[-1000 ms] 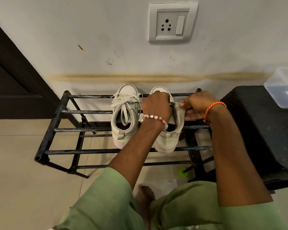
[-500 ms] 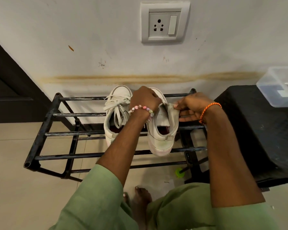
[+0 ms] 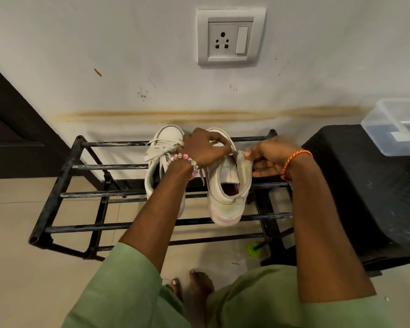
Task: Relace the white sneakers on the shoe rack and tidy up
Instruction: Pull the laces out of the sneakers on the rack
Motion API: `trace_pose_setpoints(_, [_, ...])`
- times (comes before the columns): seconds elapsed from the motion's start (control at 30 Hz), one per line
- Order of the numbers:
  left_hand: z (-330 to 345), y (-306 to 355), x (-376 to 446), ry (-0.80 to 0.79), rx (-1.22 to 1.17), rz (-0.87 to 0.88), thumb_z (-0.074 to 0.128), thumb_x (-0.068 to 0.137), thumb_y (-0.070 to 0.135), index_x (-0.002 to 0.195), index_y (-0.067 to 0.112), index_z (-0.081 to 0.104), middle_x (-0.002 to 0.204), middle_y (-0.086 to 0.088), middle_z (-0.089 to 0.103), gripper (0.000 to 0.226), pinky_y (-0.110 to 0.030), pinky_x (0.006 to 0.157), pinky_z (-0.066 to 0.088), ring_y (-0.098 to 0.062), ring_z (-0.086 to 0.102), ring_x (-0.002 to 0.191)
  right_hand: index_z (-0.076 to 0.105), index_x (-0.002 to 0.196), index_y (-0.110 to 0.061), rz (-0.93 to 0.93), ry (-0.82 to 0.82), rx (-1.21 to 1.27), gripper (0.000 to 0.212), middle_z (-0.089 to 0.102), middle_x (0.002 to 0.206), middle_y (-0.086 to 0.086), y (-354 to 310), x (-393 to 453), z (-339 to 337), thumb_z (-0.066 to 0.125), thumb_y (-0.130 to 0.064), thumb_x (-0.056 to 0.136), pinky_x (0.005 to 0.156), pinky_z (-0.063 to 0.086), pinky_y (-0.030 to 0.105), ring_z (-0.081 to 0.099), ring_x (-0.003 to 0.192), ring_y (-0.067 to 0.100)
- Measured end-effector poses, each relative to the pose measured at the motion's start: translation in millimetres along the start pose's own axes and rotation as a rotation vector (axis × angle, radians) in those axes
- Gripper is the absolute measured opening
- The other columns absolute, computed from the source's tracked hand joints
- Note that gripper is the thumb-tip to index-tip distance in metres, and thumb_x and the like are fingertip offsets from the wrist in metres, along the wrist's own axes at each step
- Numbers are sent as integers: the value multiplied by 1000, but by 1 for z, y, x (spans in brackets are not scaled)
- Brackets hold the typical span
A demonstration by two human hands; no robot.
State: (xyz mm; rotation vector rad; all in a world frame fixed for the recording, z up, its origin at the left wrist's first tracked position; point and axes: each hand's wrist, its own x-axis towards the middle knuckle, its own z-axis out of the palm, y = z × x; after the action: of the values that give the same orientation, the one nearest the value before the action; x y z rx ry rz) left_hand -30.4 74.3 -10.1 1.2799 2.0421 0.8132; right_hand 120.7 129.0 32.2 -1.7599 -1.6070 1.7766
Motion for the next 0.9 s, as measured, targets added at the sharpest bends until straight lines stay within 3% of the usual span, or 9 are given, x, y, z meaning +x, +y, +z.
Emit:
trace_pose_setpoints(0.07, [0, 4, -2, -21, 213, 21, 66, 61, 65, 78, 47, 69, 117, 4, 60, 24, -47, 100, 32, -25, 49, 116, 60, 85, -5, -12, 0, -11, 10, 65, 72, 4, -1, -1, 1, 55, 2, 89, 48, 55, 28, 64, 63, 15])
trace_pose_setpoints(0.2, [1, 17, -3, 169, 468, 3, 67, 79, 47, 96, 26, 73, 109, 2, 64, 27, -45, 96, 28, -26, 55, 108, 58, 79, -7, -25, -2, -19, 14, 63, 73, 5, -2, -3, 3, 57, 2, 89, 48, 55, 27, 62, 65, 16])
trace_pose_setpoints(0.33, [7, 20, -3, 118, 427, -54, 65, 81, 40, 99, 22, 71, 103, 0, 69, 27, -47, 98, 30, -28, 58, 105, 58, 77, -8, -28, -3, -25, 15, 63, 71, 5, -3, -5, 2, 58, 1, 88, 51, 56, 28, 62, 63, 15])
trace_pose_setpoints(0.43, [5, 16, 0, 15, 231, -58, 65, 81, 30, 87, 16, 73, 91, -5, 69, 17, -43, 95, 42, -27, 61, 92, 58, 79, -8, -25, -1, -25, 14, 63, 73, 5, -3, -5, 1, 57, 1, 89, 51, 56, 28, 63, 65, 16])
trace_pose_setpoints(0.53, [-7, 19, -4, -42, -152, -81, 63, 87, 15, 75, 7, 69, 74, -3, 61, 15, -24, 69, 43, -15, 55, 71, 58, 79, -8, -29, 0, -20, 14, 63, 73, 5, -3, -5, 1, 56, 2, 89, 55, 56, 30, 63, 66, 16])
trace_pose_setpoints(0.7, [-35, 27, -7, 99, -892, -127, 51, 92, -1, 92, 1, 65, 103, -4, 66, 14, -20, 69, 42, -13, 57, 92, 57, 77, -8, -26, 11, -2, 17, 63, 74, 4, -3, -5, 1, 55, 4, 90, 59, 54, 33, 62, 66, 16])
trace_pose_setpoints(0.8, [-34, 21, -8, 71, -1307, -238, 38, 98, 2, 80, 9, 52, 90, -6, 70, 23, -24, 68, 54, -18, 65, 82, 58, 79, -7, -20, 6, 3, 14, 63, 76, 6, -3, -6, 0, 56, 3, 89, 57, 52, 32, 63, 67, 17])
trace_pose_setpoints(0.83, [-32, 20, -7, 69, -1315, -271, 38, 98, 4, 81, 9, 51, 80, -5, 69, 22, -23, 62, 54, -18, 66, 74, 58, 80, -6, -18, 0, 5, 13, 63, 76, 7, -3, -6, 0, 57, 3, 88, 56, 52, 32, 63, 67, 17])
trace_pose_setpoints(0.9, [-27, 21, -5, 86, -1082, -315, 45, 96, 8, 81, 10, 52, 67, -1, 60, 17, -22, 57, 45, -15, 59, 57, 58, 80, -6, -18, -7, 4, 12, 63, 76, 7, -3, -7, 1, 58, 3, 88, 56, 53, 32, 62, 67, 18])
